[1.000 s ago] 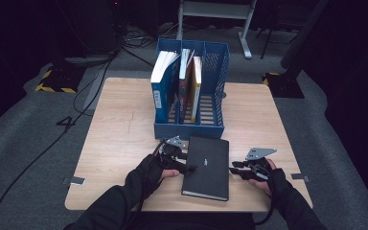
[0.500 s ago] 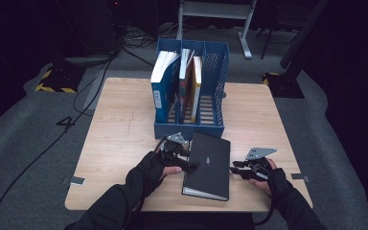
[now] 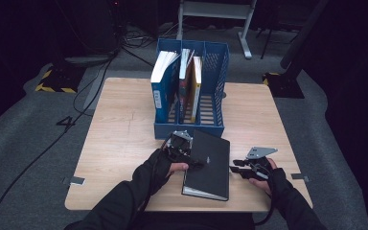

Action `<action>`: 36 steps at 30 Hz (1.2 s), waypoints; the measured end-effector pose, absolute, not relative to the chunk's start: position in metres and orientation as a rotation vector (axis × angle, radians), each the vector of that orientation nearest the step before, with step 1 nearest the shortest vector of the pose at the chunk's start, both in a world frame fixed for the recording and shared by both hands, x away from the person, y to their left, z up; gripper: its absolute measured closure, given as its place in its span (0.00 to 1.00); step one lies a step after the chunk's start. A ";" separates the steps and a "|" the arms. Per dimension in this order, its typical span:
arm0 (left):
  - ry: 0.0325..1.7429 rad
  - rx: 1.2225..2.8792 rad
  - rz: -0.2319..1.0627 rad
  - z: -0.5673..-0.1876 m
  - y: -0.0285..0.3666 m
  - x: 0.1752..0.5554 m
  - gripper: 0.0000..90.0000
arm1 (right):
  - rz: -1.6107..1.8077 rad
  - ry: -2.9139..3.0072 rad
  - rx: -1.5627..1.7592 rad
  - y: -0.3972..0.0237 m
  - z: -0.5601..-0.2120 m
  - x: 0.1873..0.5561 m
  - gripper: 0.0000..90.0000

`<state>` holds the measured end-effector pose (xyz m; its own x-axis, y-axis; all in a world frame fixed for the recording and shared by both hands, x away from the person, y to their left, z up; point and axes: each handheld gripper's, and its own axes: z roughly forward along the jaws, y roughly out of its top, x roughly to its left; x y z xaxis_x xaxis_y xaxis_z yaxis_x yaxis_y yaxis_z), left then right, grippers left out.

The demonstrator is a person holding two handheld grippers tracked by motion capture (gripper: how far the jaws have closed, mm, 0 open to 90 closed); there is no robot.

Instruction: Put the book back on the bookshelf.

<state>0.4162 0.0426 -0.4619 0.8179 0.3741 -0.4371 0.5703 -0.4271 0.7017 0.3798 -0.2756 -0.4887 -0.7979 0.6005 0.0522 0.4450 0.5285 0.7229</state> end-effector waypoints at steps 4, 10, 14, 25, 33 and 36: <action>0.628 2.045 -0.200 -0.451 0.041 0.405 0.55 | 1.142 2.554 0.896 -0.275 -0.488 0.380 0.69; 0.577 2.039 -0.119 -0.447 0.042 0.395 0.55 | 1.120 2.558 0.905 -0.272 -0.488 0.381 0.65; 0.518 2.039 -0.023 -0.440 0.041 0.382 0.56 | 1.107 2.546 0.922 -0.271 -0.490 0.384 0.65; 0.329 2.029 0.191 -0.424 0.042 0.343 0.56 | 1.163 2.510 0.885 -0.267 -0.483 0.388 0.70; 0.208 2.022 0.254 -0.419 0.048 0.338 0.56 | 1.339 2.494 0.830 -0.273 -0.479 0.386 0.85; 0.184 2.024 0.263 -0.419 0.054 0.336 0.56 | 1.380 2.481 0.792 -0.273 -0.475 0.383 0.90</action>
